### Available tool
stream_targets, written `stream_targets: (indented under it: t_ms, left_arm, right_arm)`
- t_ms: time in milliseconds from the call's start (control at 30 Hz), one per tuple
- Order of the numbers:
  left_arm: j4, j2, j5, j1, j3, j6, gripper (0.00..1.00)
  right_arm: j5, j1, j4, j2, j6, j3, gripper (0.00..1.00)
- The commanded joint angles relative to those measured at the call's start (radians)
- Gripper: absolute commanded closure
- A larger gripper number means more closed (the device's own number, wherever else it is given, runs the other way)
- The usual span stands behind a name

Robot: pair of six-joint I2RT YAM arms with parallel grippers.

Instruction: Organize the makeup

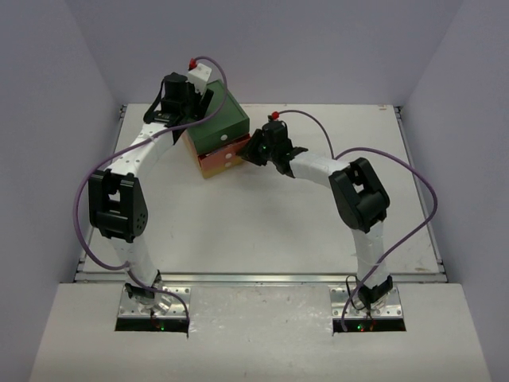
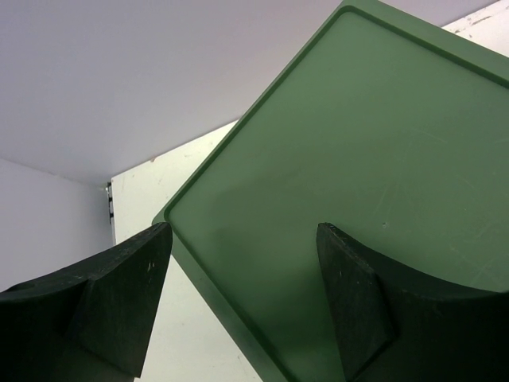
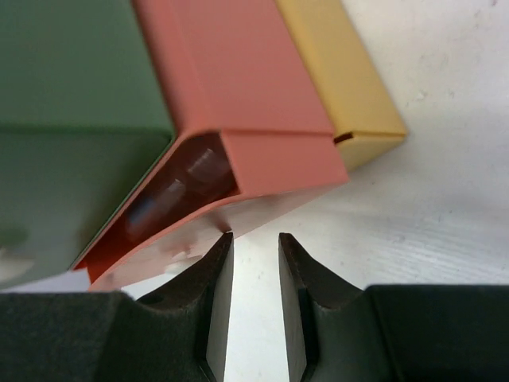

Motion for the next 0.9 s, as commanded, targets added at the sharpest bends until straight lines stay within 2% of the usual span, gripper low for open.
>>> stream_targets:
  t_ms: [0,233,333,433,533,600,633,700,800,867]
  left_arm:
    - [-0.192,0.032,0.035,-0.001,-0.055,0.014,0.27]
    - [-0.192,0.031,0.040,-0.001,-0.053,0.018,0.26]
    - [-0.196,0.031,0.044,-0.001,-0.050,0.020,0.26]
    - [-0.199,0.029,0.049,-0.001,-0.050,0.019,0.26]
    - [-0.200,0.036,0.048,-0.001,-0.046,0.016,0.26]
    - [-0.202,0.039,0.052,-0.001,-0.037,0.016,0.26]
    - [-0.203,0.040,0.053,-0.001,-0.032,0.016,0.26]
    - [-0.205,0.044,0.067,-0.001,-0.017,0.017,0.26]
    - [-0.205,0.047,0.078,-0.003,0.002,0.019,0.25]
    - [-0.208,0.048,0.078,-0.001,0.010,0.019,0.25]
  right_arm:
    - [0.086,-0.001,0.062,0.054,0.025,0.115,0.71]
    - [0.103,0.002,0.114,0.084,0.041,0.128,0.69]
    - [0.111,0.004,0.127,0.070,-0.016,0.116,0.69]
    - [0.094,0.008,0.243,-0.009,-0.109,-0.003,0.65]
    - [-0.020,0.025,0.484,-0.079,-0.342,-0.179,0.52]
    - [-0.064,0.037,0.589,-0.103,-0.487,-0.240,0.44]
    - [-0.062,0.050,0.602,-0.105,-0.502,-0.273,0.43]
    - [-0.018,0.091,0.752,-0.090,-0.680,-0.349,0.40]
    - [0.050,0.120,0.789,-0.037,-0.800,-0.337,0.29]
    - [0.060,0.124,0.789,-0.004,-0.802,-0.318,0.27]
